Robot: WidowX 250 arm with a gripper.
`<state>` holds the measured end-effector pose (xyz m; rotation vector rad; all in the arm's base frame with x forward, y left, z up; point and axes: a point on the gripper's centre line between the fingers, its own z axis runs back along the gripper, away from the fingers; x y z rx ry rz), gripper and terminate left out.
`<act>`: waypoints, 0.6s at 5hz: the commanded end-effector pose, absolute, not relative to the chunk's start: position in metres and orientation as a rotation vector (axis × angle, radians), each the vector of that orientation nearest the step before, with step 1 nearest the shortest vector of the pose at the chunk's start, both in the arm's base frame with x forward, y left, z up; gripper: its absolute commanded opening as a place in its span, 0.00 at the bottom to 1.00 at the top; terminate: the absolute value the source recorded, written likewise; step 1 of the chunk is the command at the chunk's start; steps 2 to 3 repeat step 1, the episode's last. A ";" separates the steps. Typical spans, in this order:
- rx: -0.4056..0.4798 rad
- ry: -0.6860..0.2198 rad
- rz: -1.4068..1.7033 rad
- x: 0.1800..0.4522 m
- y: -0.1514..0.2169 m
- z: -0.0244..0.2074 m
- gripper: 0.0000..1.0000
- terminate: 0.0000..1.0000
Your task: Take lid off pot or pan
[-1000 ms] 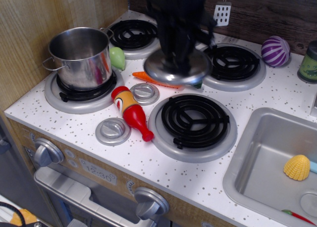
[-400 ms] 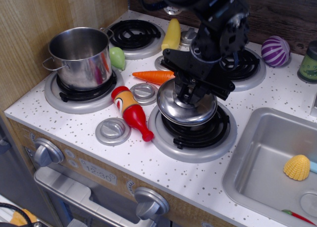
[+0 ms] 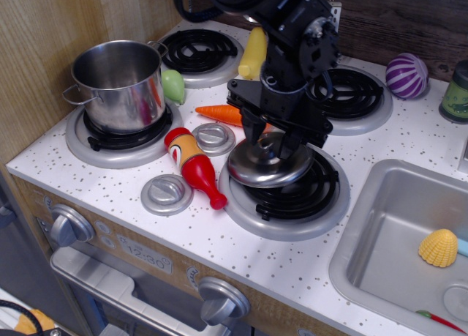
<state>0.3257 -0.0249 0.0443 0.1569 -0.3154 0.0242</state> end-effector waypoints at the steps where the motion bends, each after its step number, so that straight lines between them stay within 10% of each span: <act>1: 0.149 -0.367 0.014 0.328 -0.026 0.061 1.00 1.00; 3: 0.149 -0.367 0.014 0.328 -0.026 0.061 1.00 1.00</act>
